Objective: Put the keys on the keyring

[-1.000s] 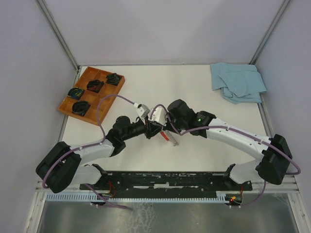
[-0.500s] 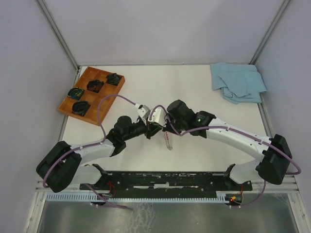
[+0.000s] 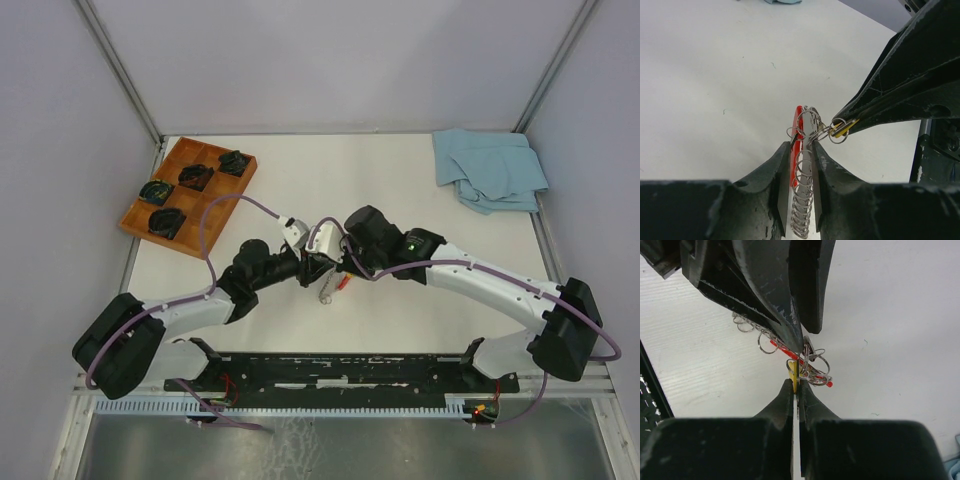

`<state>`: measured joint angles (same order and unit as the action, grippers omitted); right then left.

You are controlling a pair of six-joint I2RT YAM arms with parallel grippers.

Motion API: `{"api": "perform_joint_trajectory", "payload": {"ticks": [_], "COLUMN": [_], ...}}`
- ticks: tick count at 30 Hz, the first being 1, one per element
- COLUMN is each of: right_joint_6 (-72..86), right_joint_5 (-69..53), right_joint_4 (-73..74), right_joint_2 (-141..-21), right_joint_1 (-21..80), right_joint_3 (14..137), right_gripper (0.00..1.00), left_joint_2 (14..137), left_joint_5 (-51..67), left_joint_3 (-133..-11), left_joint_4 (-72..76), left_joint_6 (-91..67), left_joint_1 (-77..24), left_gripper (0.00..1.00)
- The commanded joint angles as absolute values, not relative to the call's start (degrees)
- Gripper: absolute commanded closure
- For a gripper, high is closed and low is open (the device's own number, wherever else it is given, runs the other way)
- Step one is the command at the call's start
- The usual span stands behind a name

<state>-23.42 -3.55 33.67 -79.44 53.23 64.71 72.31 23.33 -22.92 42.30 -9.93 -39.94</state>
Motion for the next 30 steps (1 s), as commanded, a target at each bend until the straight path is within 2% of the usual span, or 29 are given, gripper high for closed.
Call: {"api": "perform_joint_trajectory", "payload": {"ticks": [1,16,30], "right_joint_6": [-23.68,-25.41,-24.97], "right_joint_5": [-4.55,-5.62,-6.59], "right_joint_4": [32.97,34.72,34.63], "right_joint_2": [-78.32,-77.95,-77.92], "right_joint_1": [53.75,53.87,54.30], "right_joint_3": [67.56,67.86,68.18], "right_gripper": [0.99,0.99,0.99], "left_joint_2": [69.84,71.19,74.18], "left_joint_5": [29.61,40.53,38.12], "left_joint_3": [-23.12,-21.66,-20.56], "left_joint_4": [46.90,51.67,58.84], "left_joint_6": [-0.73,3.69,-0.26], "left_joint_1": [-40.92,-41.01,-40.99], "left_gripper": [0.69,0.65,0.67]}}
